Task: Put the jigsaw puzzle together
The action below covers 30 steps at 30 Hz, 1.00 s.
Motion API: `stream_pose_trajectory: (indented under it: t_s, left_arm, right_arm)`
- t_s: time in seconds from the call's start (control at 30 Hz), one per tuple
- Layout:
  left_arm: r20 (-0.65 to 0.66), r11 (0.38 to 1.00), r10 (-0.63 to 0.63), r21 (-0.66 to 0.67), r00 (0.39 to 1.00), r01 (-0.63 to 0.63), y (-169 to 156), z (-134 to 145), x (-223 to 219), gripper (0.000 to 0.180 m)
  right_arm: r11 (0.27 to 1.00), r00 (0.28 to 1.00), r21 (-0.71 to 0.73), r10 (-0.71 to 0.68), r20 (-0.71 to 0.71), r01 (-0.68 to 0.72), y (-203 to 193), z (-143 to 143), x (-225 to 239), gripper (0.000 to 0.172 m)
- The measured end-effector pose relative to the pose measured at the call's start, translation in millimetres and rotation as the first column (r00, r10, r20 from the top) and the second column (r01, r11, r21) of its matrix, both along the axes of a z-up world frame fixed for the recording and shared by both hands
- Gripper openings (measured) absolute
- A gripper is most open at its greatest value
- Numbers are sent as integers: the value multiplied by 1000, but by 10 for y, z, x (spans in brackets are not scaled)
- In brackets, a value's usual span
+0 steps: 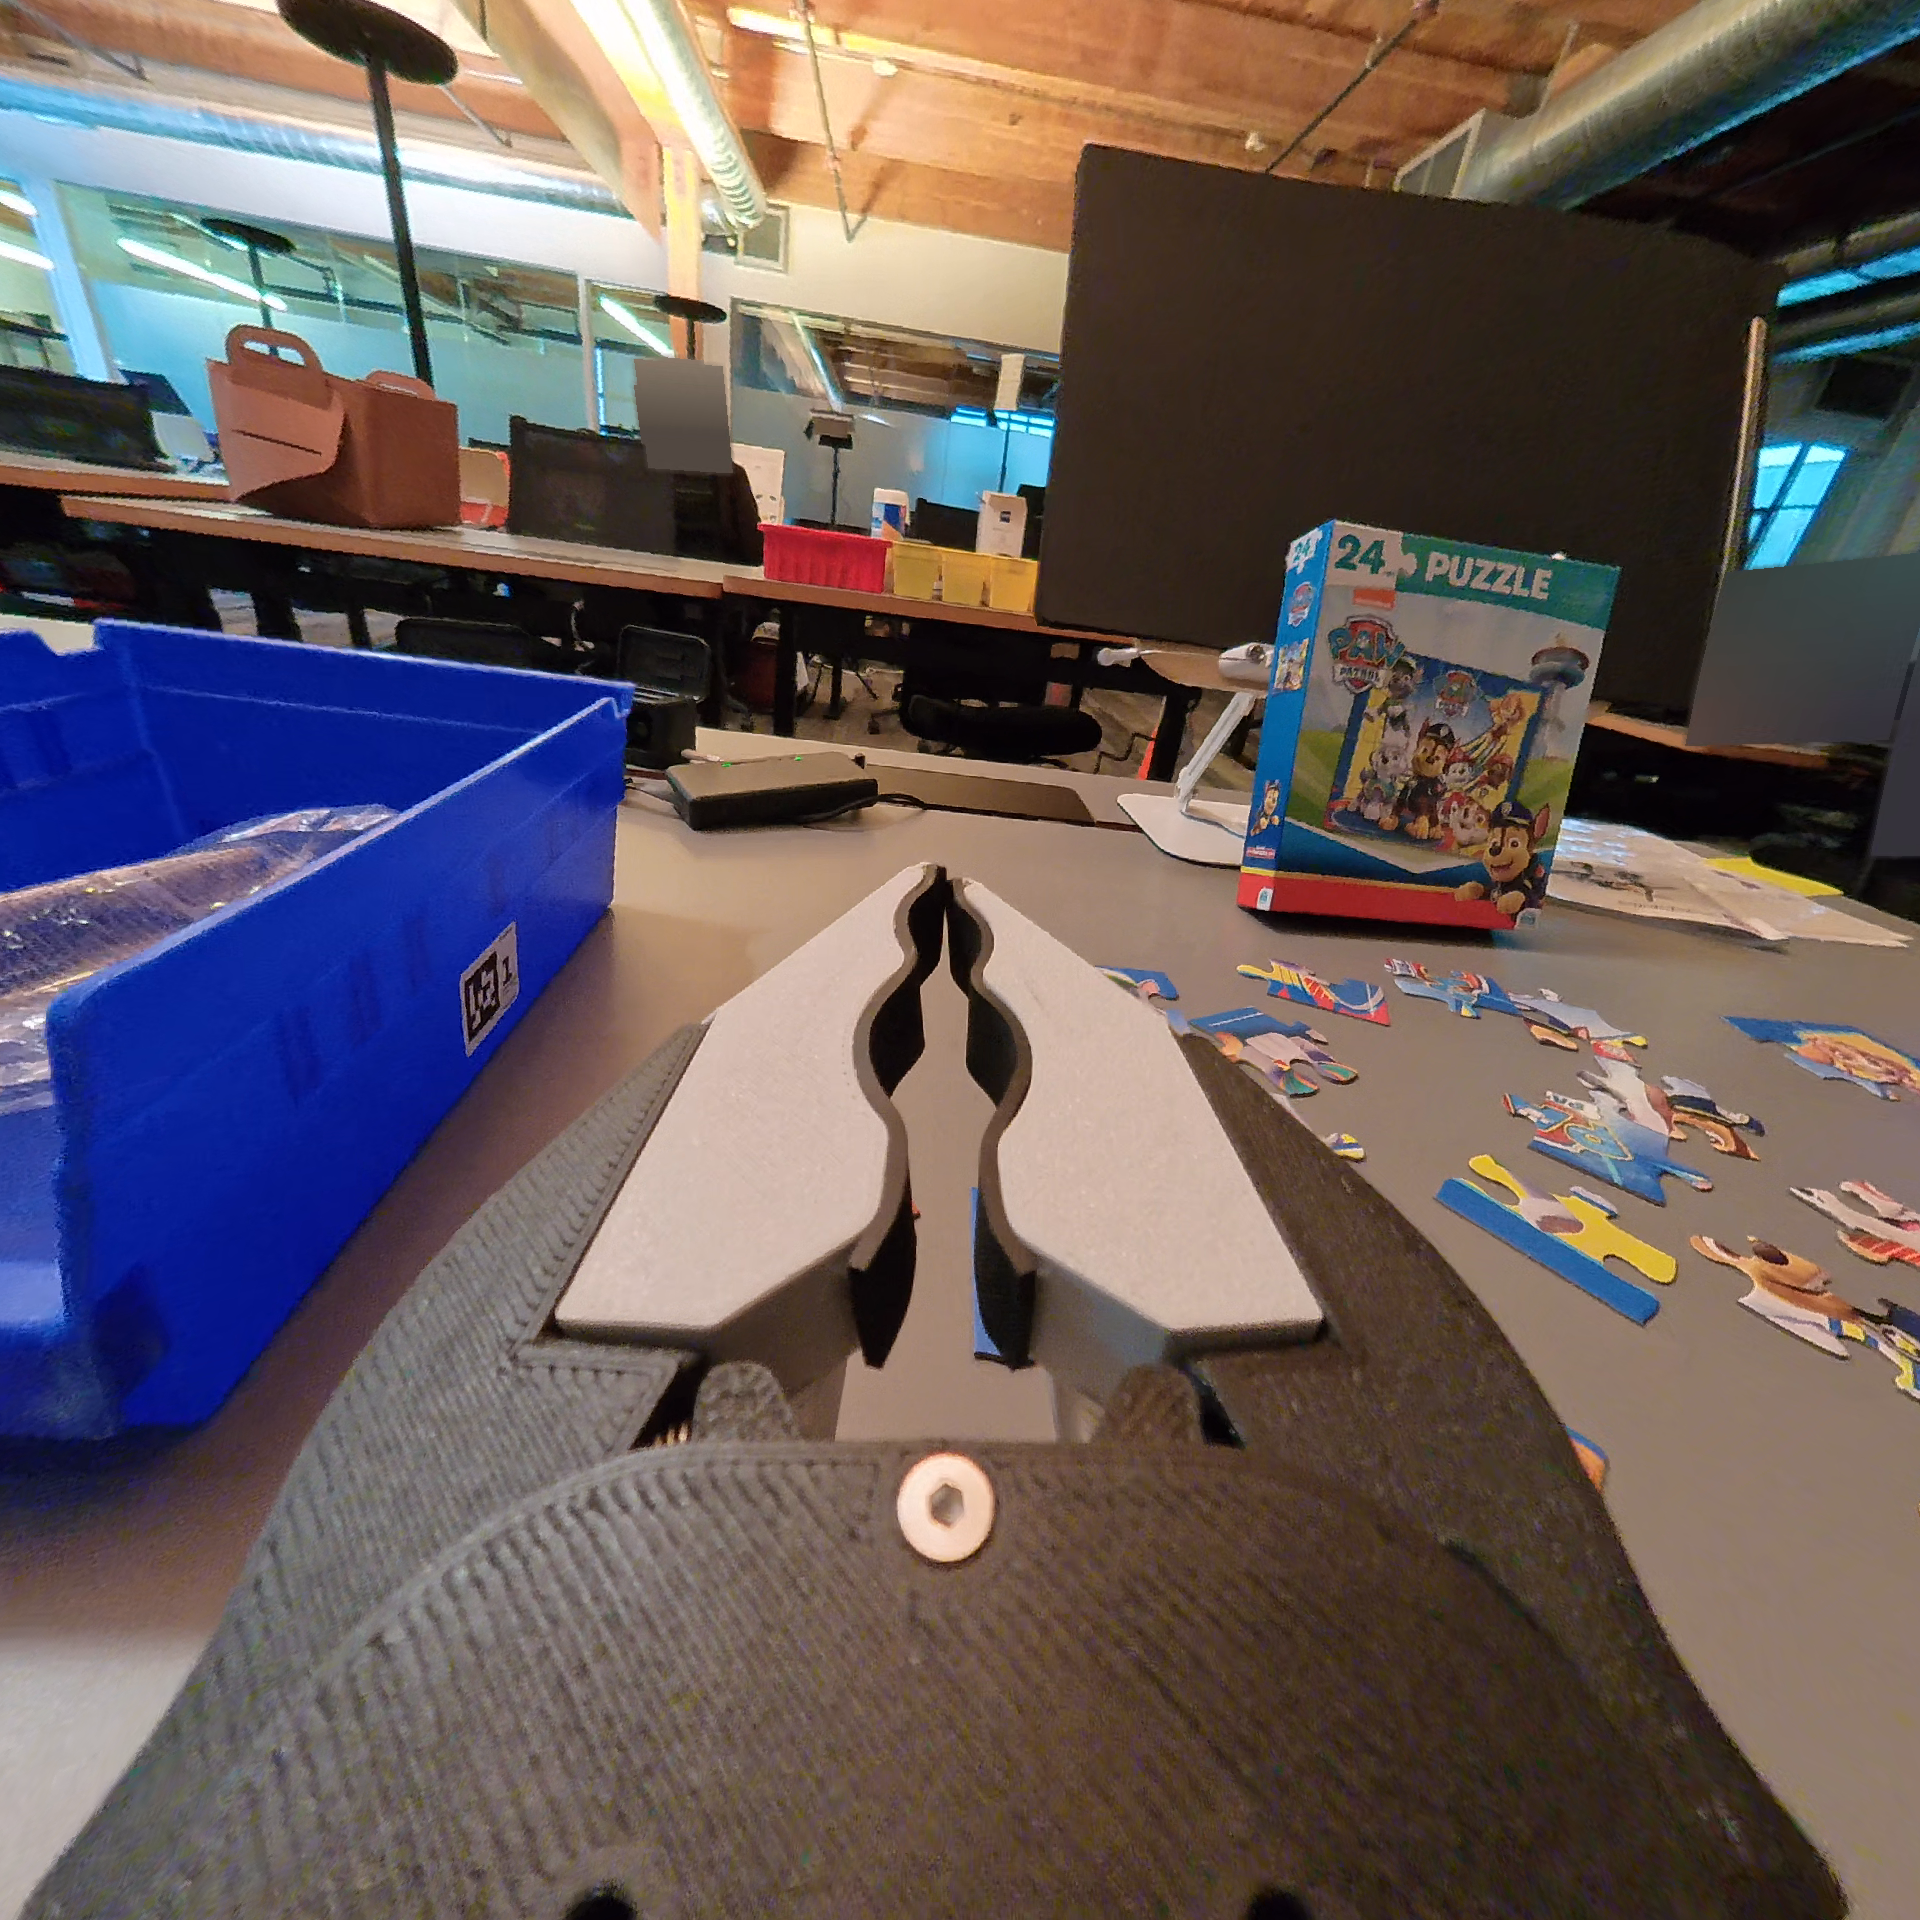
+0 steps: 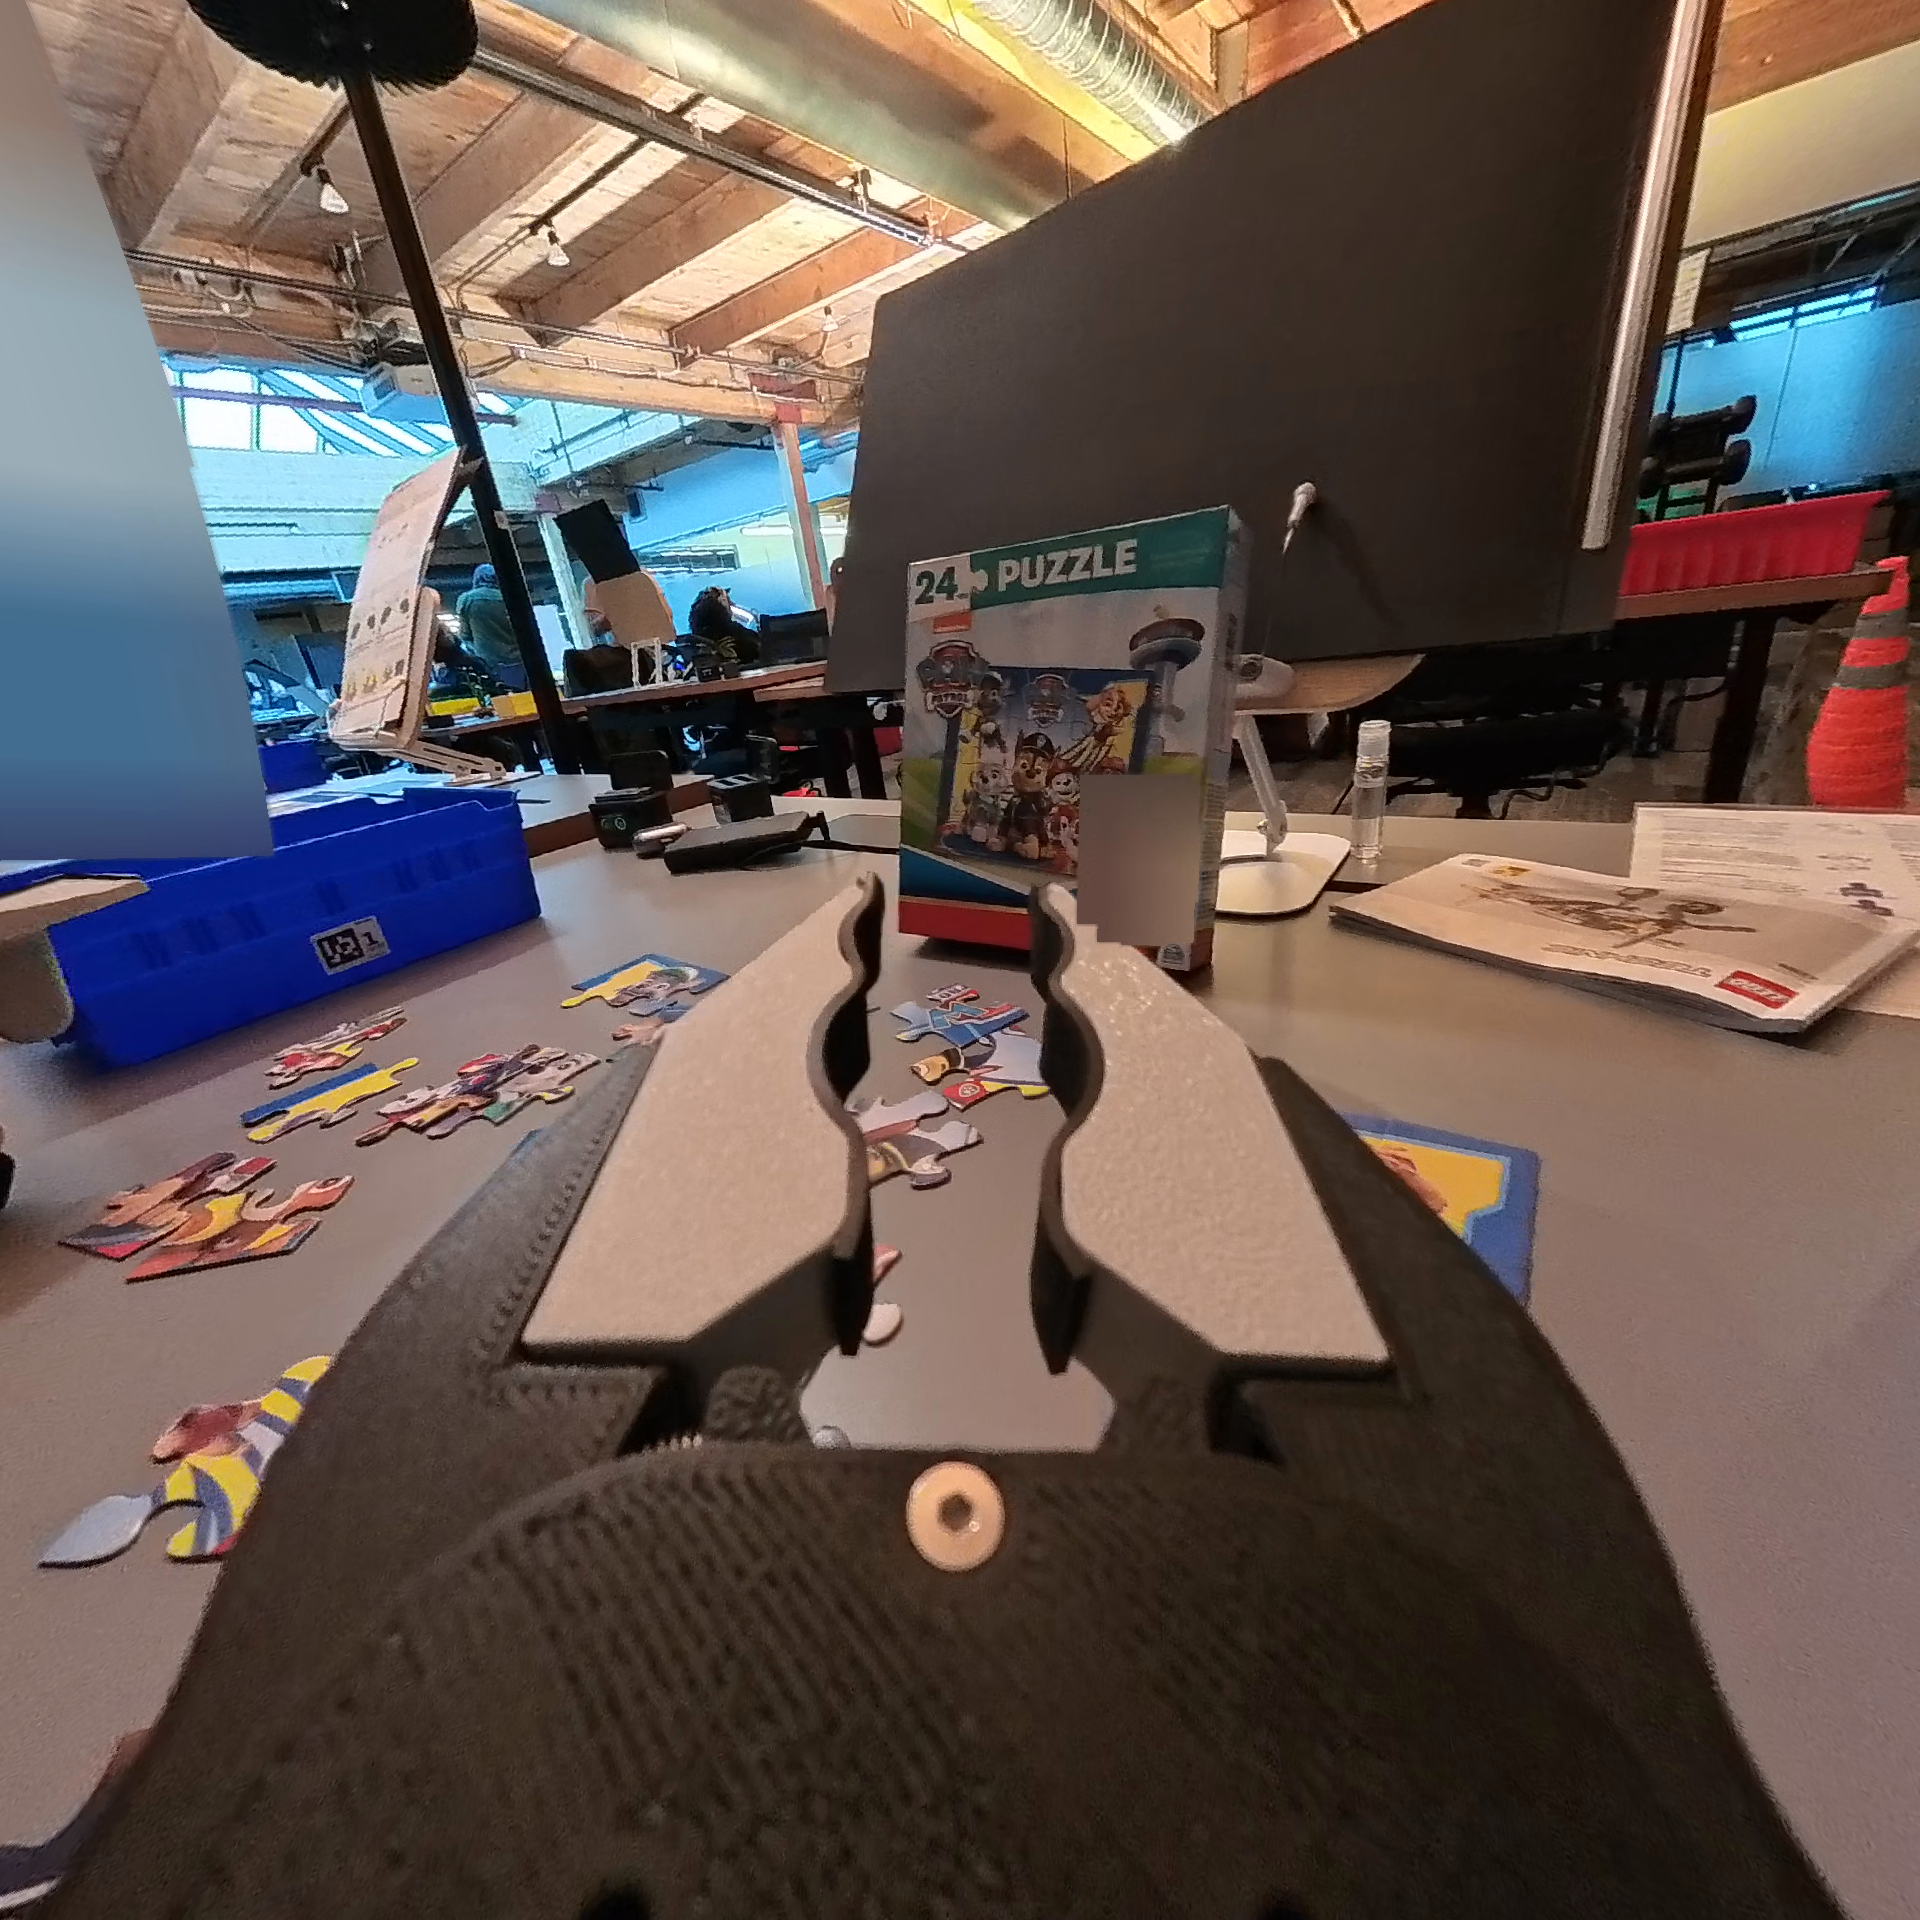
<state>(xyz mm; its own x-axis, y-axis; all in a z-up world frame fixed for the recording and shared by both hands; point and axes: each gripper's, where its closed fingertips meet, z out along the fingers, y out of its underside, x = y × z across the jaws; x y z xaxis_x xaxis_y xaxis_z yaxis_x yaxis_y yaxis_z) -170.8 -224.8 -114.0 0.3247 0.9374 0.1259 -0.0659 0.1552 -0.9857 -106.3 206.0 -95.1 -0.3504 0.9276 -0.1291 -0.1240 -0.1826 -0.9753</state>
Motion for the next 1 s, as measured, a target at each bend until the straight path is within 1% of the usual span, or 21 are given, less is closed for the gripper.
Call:
stream_pose_trajectory:
  t_s: [0.07,0.13,0.2,0.27,0.4,0.47,0.57,0.63,0.7,0.83,1.0]
  left_arm:
    - [4,1000,2,-15,1000,-2,25,-6,-4,0]
    - [5,1000,-22,-2,1000,22,98,35,18,0]
    - [-15,997,-66,34,998,67,228,148,80,0]
    - [-28,993,-112,40,993,114,415,225,140,0]
    - [29,983,-179,-39,983,180,806,132,150,0]
    - [44,980,-183,-70,982,185,897,100,125,0]
    - [32,984,-168,-52,985,169,877,150,56,0]
    - [31,989,-138,-48,990,140,779,153,-16,0]
    - [40,993,-111,-46,993,112,653,120,-57,0]
    - [28,997,-73,-14,997,73,407,67,-5,0]
    - [42,997,-73,-10,996,74,300,-30,-11,0]
  right_arm:
    - [1000,1000,-8,15,-7,-15,-20,17,14,26]
    - [999,999,-21,28,-15,-29,-30,37,29,26]
    - [998,999,-39,41,-20,-41,-33,51,44,26]
    - [997,998,-59,54,-22,-55,-36,59,54,26]
    - [993,997,-85,80,-15,-81,-52,53,54,27]
    - [992,996,-89,88,-13,-89,-65,50,52,27]
    - [992,995,-78,97,-10,-98,-97,44,55,27]
    - [992,995,-67,103,-6,-103,-124,37,54,28]
    - [992,994,-59,109,-3,-109,-150,30,51,28]
    - [993,994,-51,112,14,-111,-172,1,25,28]
    - [996,995,-24,87,48,-86,-163,-65,-20,28]
